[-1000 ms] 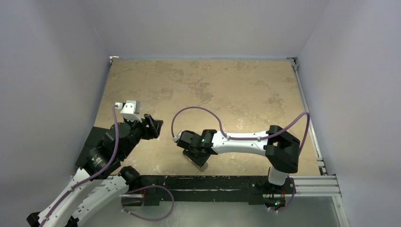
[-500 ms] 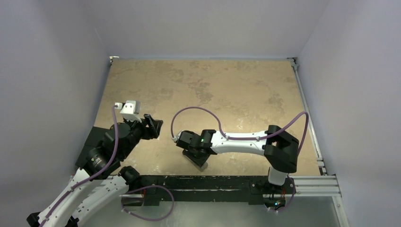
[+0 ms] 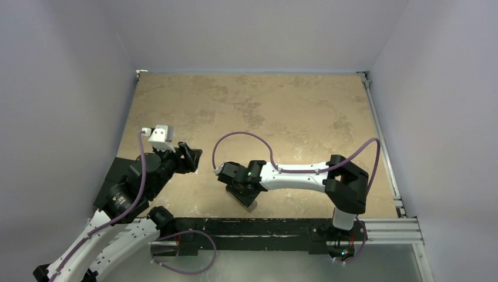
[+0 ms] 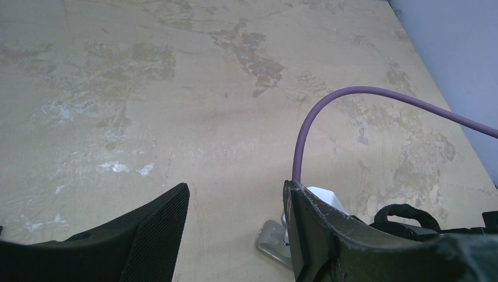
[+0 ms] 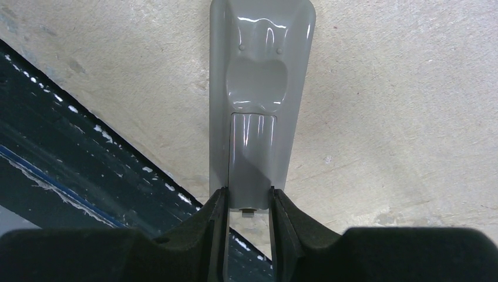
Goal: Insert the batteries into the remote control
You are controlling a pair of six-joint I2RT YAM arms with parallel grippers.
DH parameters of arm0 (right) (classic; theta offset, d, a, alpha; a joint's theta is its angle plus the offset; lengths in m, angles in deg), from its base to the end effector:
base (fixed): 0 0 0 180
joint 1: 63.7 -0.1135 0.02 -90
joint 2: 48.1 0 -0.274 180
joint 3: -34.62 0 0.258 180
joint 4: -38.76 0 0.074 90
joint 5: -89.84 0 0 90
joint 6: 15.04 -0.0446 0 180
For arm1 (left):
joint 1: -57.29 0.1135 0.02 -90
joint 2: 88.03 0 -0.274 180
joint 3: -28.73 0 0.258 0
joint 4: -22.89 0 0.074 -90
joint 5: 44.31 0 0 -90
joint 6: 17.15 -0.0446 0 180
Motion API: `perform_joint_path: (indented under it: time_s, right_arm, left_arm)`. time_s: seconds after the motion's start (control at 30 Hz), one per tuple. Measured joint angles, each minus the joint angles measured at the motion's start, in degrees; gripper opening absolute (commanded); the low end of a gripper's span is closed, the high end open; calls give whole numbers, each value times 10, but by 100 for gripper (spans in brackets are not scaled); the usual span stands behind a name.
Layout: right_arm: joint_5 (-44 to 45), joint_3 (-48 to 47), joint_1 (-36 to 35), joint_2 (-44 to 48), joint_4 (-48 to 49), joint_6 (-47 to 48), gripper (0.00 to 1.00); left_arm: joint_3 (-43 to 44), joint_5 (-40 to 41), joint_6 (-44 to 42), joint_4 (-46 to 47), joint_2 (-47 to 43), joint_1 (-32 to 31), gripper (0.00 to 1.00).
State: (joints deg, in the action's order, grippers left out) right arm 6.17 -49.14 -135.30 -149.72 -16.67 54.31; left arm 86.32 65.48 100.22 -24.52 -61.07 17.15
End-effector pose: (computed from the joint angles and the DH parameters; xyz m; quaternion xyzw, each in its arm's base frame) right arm 0.1167 0.3351 0.1894 -0.4177 0.8953 0.0667 0.1399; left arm 0.0929 -0.0586 0.3357 -0.0139 0.7973 -0.2117 0.5651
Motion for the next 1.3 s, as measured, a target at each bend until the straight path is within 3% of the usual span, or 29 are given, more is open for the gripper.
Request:
perform_joint_path:
  time_s: [0.73,1.3]
  right_arm:
    - [2,-1,0,0,2,-23,41]
    - [7,-1,0,0,14,-25,50]
  left_arm:
    - [0,0,0,0,-5,0,60]
    - [0,0,0,0,-5,0,60]
